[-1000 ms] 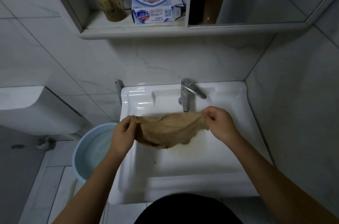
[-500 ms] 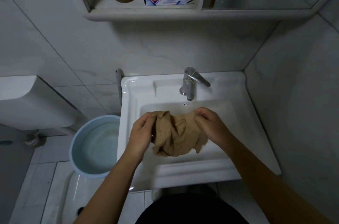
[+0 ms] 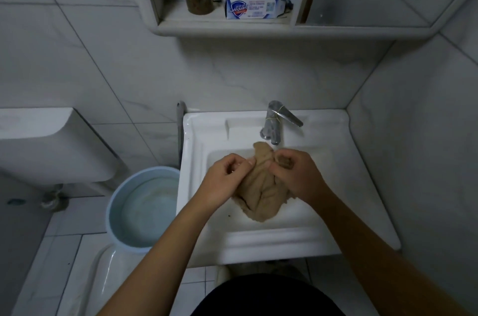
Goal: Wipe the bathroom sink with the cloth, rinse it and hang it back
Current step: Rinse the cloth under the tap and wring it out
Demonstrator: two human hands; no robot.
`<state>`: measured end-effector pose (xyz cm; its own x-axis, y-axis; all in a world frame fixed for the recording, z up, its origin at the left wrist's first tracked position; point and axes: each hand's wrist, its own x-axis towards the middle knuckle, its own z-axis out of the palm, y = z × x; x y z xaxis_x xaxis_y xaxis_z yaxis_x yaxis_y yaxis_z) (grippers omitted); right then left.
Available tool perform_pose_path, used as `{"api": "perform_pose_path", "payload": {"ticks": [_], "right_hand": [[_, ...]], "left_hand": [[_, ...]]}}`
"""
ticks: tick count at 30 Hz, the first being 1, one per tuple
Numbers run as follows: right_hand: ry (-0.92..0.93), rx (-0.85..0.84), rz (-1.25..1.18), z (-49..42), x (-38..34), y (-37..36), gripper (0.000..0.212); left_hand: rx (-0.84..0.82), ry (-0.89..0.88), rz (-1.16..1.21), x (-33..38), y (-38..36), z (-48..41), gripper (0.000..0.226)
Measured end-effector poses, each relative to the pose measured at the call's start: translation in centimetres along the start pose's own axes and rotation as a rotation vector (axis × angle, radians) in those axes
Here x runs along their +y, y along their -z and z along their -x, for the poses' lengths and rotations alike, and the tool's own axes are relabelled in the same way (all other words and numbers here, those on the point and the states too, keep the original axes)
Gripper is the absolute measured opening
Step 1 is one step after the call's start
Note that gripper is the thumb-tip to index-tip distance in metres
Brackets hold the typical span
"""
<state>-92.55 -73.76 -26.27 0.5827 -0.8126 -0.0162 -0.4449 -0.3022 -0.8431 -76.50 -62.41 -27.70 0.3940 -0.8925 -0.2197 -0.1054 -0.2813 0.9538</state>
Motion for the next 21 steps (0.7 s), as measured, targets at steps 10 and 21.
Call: {"api": "perform_pose_path", "payload": {"ticks": [10,21], "right_hand": [[-0.047,0.061,-0.127,-1.4,-0.8,3.4,0.015],[-0.120,0.105,0.098,-2.6,4.0,4.1,0.032]], "left_hand": [[-0.206,-0.047,-0.479,-2.6,2.2,-2.6,0.016],[-0.006,0.114,-0.177,-2.7,4.2,-3.8,0.013]]}}
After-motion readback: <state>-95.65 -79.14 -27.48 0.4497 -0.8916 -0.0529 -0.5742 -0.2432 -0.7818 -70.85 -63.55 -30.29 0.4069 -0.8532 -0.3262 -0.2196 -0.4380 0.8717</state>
